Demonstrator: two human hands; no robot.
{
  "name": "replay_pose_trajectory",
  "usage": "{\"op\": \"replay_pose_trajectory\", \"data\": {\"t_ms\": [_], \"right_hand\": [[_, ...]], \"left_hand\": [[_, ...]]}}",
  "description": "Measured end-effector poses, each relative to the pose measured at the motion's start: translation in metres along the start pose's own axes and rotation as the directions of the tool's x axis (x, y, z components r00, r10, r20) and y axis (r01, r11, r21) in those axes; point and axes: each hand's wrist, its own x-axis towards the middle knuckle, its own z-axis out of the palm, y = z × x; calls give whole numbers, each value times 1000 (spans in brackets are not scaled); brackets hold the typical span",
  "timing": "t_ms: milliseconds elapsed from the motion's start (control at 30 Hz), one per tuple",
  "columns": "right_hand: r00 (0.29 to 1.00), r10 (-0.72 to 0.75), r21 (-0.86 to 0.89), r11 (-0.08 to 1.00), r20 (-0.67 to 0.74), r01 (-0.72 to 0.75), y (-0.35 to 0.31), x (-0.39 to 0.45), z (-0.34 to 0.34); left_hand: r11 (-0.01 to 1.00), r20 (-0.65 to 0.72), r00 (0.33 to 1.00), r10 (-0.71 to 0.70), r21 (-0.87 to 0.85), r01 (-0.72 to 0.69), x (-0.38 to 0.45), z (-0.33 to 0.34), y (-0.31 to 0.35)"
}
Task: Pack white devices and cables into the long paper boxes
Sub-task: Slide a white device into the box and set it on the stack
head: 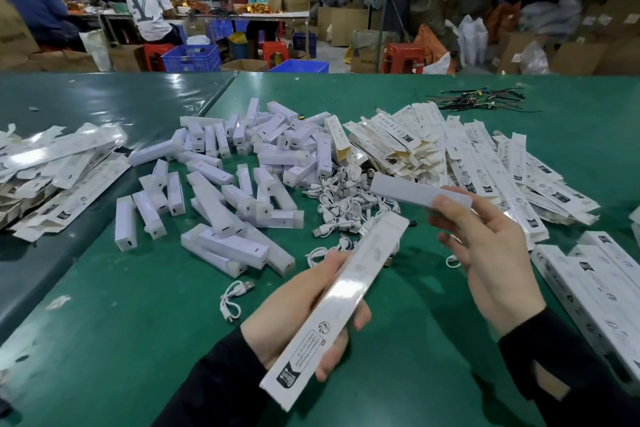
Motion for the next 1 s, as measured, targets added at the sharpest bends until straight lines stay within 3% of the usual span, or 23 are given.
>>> {"op": "replay_pose_trajectory", "data": {"t_ms": [133, 233, 400, 567, 700, 867, 1000], "right_hand": [[977, 191, 174, 963, 96, -205, -1, -3, 5], [952, 243, 162, 948, 185, -274, 0, -9, 14], [965, 137, 9, 990, 223, -142, 0, -20, 23], [961, 122, -116, 989, 248, -95, 10, -29, 27], [973, 101, -126, 989, 209, -76, 16, -29, 29], [986, 100, -34, 995, 137, -96, 12, -24, 25], [987, 105, -65, 993, 125, -98, 13, -23, 25]], "left_hand": [[982, -45, 990, 137, 136, -130, -2, 7, -9], [976, -22, 993, 119, 184, -113, -2, 13, -10], [998, 86, 996, 12, 64, -18, -4, 18, -9], [979, -93, 979, 184, 103, -174, 0, 16, -15], [969, -137, 965, 222, 140, -203, 1, 14, -13], [983, -134, 973, 186, 28, -184, 1, 12, -8], [983, -162, 969, 185, 34, -182, 0, 12, -9]]}}
